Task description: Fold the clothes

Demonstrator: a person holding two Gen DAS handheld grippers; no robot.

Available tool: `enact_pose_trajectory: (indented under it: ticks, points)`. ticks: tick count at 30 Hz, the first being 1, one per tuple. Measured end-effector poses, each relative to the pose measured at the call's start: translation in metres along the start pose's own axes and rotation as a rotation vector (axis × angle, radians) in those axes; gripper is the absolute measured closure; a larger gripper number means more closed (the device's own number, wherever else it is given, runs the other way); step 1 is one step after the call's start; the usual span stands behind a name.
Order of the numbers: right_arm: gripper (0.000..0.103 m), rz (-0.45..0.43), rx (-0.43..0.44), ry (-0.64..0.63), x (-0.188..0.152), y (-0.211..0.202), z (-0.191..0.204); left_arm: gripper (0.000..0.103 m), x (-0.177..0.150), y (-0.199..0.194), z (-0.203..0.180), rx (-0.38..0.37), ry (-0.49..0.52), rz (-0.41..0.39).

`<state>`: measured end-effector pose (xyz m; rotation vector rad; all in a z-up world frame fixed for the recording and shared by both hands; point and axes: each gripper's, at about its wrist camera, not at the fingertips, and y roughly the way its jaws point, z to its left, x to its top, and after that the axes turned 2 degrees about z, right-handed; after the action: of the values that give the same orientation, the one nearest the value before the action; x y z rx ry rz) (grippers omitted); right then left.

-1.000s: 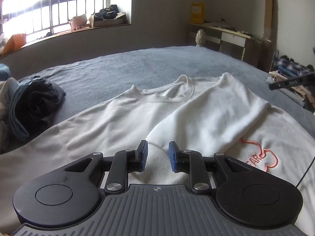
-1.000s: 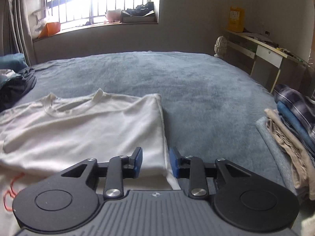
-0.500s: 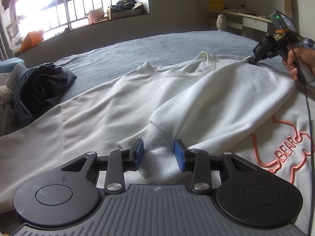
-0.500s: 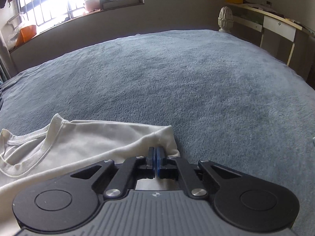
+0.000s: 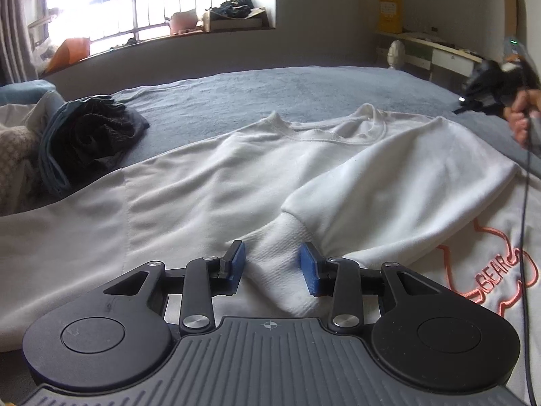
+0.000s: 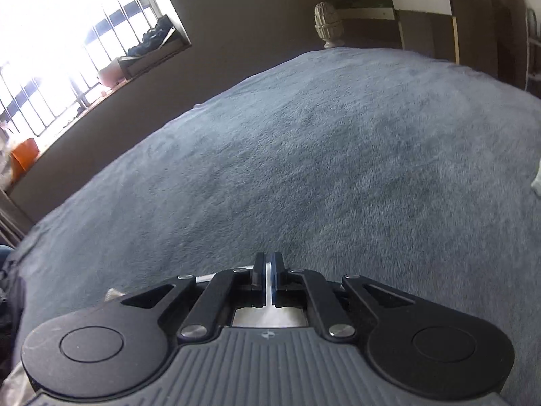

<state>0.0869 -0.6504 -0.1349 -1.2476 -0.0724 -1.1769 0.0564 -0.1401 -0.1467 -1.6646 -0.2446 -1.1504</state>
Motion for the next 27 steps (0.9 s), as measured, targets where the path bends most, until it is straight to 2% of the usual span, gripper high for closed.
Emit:
enact_pose_trajectory:
  ticks: [2, 4, 7, 10, 12, 15, 17, 21, 25, 27]
  points:
    - [0.100, 0.020, 0.071, 0.059, -0.009, -0.030, -0.007, 0.066, 0.004, -0.006, 0.007, 0.033, -0.026, -0.029]
    - [0.100, 0.031, 0.147, 0.104, -0.019, -0.063, -0.013, 0.067, 0.012, -0.014, 0.011, 0.026, -0.045, -0.086]
    - [0.100, 0.043, 0.232, 0.146, -0.038, -0.111, -0.018, 0.067, 0.028, -0.016, 0.000, -0.070, -0.009, -0.123]
    - [0.100, 0.087, 0.281, 0.215, -0.061, -0.148, -0.026, 0.066, 0.035, 0.000, -0.018, -0.203, 0.011, -0.097]
    - [0.100, 0.109, 0.301, 0.259, -0.076, -0.170, -0.030, 0.066, 0.033, 0.014, -0.021, -0.185, -0.012, -0.055]
    - [0.100, 0.113, 0.334, 0.341, -0.099, -0.201, -0.042, 0.066, 0.028, 0.005, -0.012, -0.170, -0.046, -0.037]
    - [0.100, 0.106, 0.318, 0.357, -0.112, -0.215, -0.047, 0.066, 0.025, -0.002, -0.005, -0.160, -0.068, -0.025]
    - [0.100, 0.091, 0.258, 0.377, -0.132, -0.215, -0.055, 0.064, 0.019, -0.014, 0.008, -0.140, -0.113, -0.001]
    - [0.100, 0.086, 0.215, 0.391, -0.145, -0.182, -0.039, 0.064, 0.013, -0.027, 0.021, -0.120, -0.158, 0.023]
    - [0.100, 0.091, 0.230, 0.406, -0.154, -0.161, -0.022, 0.064, 0.010, -0.033, 0.028, -0.110, -0.181, 0.035]
